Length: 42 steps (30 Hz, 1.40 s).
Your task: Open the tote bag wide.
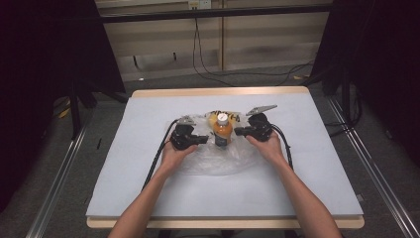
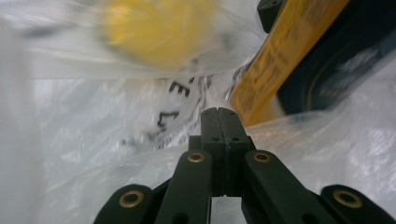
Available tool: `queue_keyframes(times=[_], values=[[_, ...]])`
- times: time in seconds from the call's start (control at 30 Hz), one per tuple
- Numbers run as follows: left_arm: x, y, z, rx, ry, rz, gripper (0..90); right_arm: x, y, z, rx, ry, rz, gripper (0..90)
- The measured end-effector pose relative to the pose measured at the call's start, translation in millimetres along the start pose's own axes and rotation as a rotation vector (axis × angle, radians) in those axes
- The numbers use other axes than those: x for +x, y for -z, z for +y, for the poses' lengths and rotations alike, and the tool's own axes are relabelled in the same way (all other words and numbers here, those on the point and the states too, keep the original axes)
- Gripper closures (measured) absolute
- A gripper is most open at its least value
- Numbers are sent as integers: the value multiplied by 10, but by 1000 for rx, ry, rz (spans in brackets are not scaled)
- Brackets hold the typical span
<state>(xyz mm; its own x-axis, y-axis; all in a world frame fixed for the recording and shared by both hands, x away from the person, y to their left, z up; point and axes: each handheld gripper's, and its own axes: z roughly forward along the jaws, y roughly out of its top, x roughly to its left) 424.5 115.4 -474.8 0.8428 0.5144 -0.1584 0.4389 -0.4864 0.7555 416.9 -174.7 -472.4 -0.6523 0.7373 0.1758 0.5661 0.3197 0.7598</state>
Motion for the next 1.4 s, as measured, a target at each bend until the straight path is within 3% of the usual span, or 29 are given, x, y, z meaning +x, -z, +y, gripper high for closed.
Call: queue_keyframes(times=[0.17, 0.3, 0.43, 0.53, 0.57, 0.7, 0.73, 0.8, 0.83, 0.87, 0.9, 1.0, 1.13, 1.27, 1.3, 1.4], values=[[54, -6, -121, 52, 12, 32, 900, -94, -35, -136, 66, -2, -22, 900], [101, 82, -176, 70, 16, 42, 900, -132, 19, -212, 59, 1, -31, 900], [99, 192, -187, 136, -47, 88, 900, -191, 124, -272, 65, 14, -56, 900], [150, 269, -214, 163, -66, 109, 900, -226, 216, -305, 88, 31, -78, 900], [164, 277, -231, 145, -45, 108, 900, -232, 240, -324, 87, 42, -85, 900], [114, 303, -211, 195, -112, 147, 900, -256, 320, -400, 75, 45, -96, 900], [116, 311, -199, 220, -140, 147, 900, -262, 339, -414, 75, 41, -94, 900], [123, 330, -191, 238, -136, 127, 900, -282, 388, -434, 86, 58, -101, 900], [134, 350, -190, 258, -162, 119, 900, -291, 422, -450, 93, 54, -105, 900], [125, 358, -192, 265, -177, 121, 900, -302, 449, -472, 93, 57, -104, 900], [99, 360, -195, 265, -161, 118, 900, -312, 478, -489, 97, 60, -96, 900], [61, 376, -173, 317, -211, 131, 900, -332, 540, -524, 107, 54, -90, 900], [80, 403, -210, 290, -178, 119, 900, -324, 573, -545, 111, 70, -88, 900], [35, 431, -223, 312, -197, 145, 900, -331, 631, -577, 122, 98, -91, 900], [26, 437, -215, 330, -212, 145, 900, -333, 633, -582, 118, 89, -94, 900], [61, 469, -229, 332, -208, 132, 900, -308, 646, -574, 137, 110, -113, 900]])
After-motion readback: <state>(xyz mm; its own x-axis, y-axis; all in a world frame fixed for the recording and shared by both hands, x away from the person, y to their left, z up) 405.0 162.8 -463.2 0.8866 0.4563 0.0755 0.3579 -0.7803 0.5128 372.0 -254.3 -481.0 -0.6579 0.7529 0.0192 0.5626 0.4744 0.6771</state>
